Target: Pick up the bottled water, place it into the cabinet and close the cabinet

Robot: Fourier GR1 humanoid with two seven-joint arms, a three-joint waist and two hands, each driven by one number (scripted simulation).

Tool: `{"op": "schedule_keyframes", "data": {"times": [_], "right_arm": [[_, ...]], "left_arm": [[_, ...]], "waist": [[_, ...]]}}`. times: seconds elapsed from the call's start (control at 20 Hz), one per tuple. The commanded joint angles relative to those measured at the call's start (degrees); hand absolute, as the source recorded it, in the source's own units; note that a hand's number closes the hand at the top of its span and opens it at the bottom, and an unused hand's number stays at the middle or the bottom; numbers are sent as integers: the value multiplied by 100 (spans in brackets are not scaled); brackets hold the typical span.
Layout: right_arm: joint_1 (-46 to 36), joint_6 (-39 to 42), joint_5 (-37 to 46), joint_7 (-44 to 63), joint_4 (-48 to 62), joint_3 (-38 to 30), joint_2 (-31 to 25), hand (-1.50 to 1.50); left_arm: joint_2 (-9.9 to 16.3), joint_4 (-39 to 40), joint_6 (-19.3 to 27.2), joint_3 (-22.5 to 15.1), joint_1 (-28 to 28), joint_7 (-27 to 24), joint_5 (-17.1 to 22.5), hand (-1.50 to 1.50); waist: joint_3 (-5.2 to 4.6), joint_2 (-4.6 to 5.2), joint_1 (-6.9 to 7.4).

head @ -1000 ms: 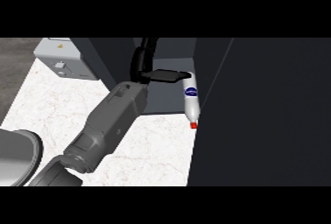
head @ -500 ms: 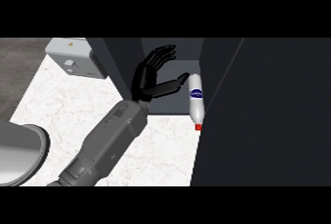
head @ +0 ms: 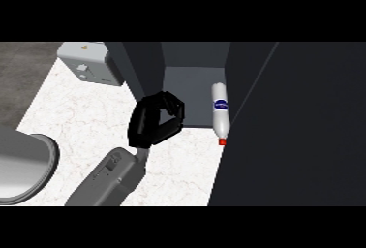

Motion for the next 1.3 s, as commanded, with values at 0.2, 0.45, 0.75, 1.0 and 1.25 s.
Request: {"op": "schedule_keyframes", "data": {"times": [0.2, 0.45, 0.75, 1.0, 1.25], "right_arm": [[-327, 70, 57, 1033, -380, 933, 162, 150], [-1037, -217, 610, 1616, -180, 1726, 794, 150], [-2081, -387, 724, 2279, 634, 2266, 1806, 150], [-2893, -768, 1251, 2639, 1261, 2985, 2255, 150], [-3891, -1235, 1479, 2511, 1639, 2734, 2241, 150]], "left_arm": [[854, -2176, 140, -357, 2035, -42, -269, 150], [1324, -3083, 15, -198, 2877, -13, -237, 150], [1803, -3415, -433, 323, 3405, -90, 10, 150], [2045, -3900, -518, 622, 3810, 57, 237, 150], [2164, -3475, -1144, 936, 4101, -430, 386, 150]], "waist": [[-3, 42, -39], [-5, 53, -83], [-7, 63, -65], [-9, 43, -38], [-19, 64, -19]]}}
